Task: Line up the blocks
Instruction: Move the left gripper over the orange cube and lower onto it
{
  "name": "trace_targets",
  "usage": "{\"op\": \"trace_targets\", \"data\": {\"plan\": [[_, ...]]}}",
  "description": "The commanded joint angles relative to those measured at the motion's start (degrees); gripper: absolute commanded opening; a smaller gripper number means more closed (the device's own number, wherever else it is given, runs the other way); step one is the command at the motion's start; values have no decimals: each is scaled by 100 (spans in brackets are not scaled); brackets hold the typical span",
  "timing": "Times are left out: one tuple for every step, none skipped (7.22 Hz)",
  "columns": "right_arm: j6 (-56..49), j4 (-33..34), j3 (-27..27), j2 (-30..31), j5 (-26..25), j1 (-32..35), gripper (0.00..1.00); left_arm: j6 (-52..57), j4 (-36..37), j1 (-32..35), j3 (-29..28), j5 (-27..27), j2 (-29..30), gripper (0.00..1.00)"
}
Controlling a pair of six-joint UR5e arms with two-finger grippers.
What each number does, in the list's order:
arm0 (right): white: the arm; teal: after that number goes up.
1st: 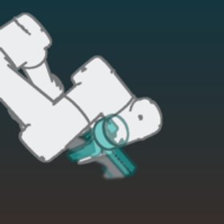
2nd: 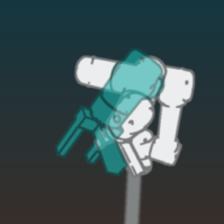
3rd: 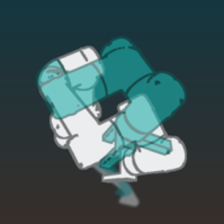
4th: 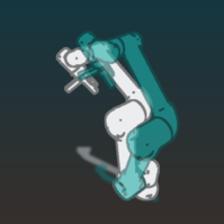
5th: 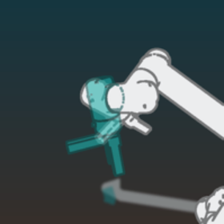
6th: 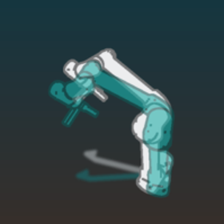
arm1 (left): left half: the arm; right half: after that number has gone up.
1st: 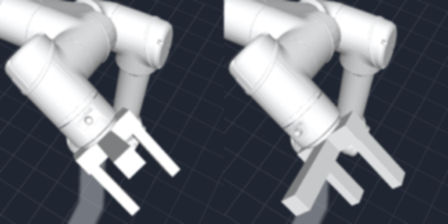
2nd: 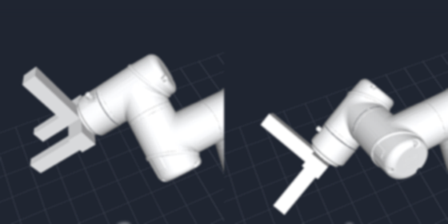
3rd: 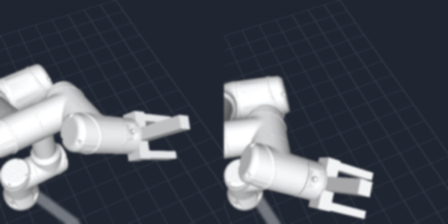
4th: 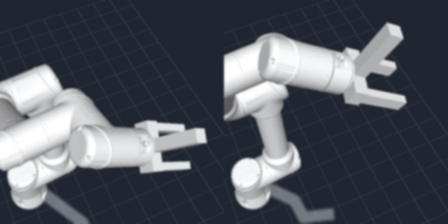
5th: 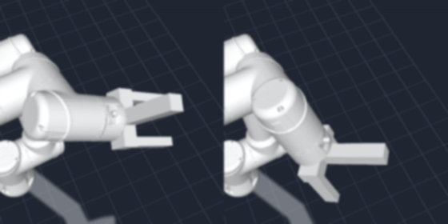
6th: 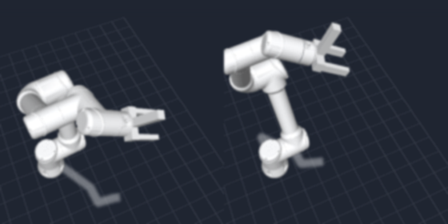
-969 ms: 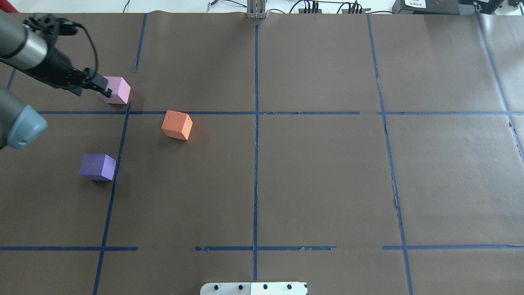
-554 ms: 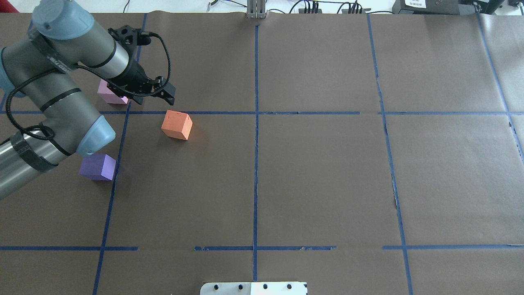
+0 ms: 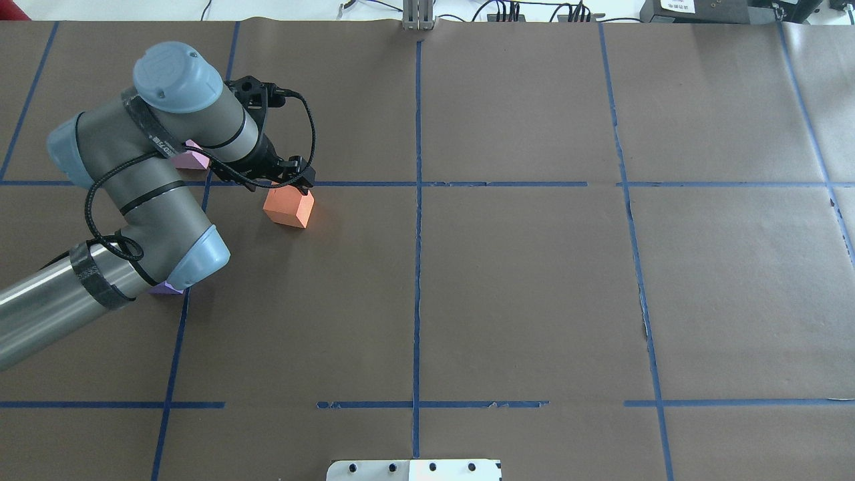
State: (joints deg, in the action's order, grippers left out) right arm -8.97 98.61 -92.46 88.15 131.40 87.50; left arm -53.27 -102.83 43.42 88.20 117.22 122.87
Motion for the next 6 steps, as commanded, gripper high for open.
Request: {"op": "trace_targets", "data": {"plan": [[0, 0, 0, 0, 0, -5, 100, -52, -9, -193, -48, -138, 0, 100], [0, 0, 0, 0, 0, 4, 100, -148, -44, -272, -66, -199, -26, 100], [0, 0, 0, 0, 0, -5, 100, -166, -70, -290, -214, -356, -9, 100], [0, 0, 0, 0, 0, -5, 100, -166, -314, -290, -415, -393, -9, 100], [0, 0, 0, 0, 0, -5, 100, -166, -525, -290, -583, -384, -9, 100], [0, 0, 0, 0, 0, -5, 100, -158, -693, -307, -637, -384, -43, 100]]}}
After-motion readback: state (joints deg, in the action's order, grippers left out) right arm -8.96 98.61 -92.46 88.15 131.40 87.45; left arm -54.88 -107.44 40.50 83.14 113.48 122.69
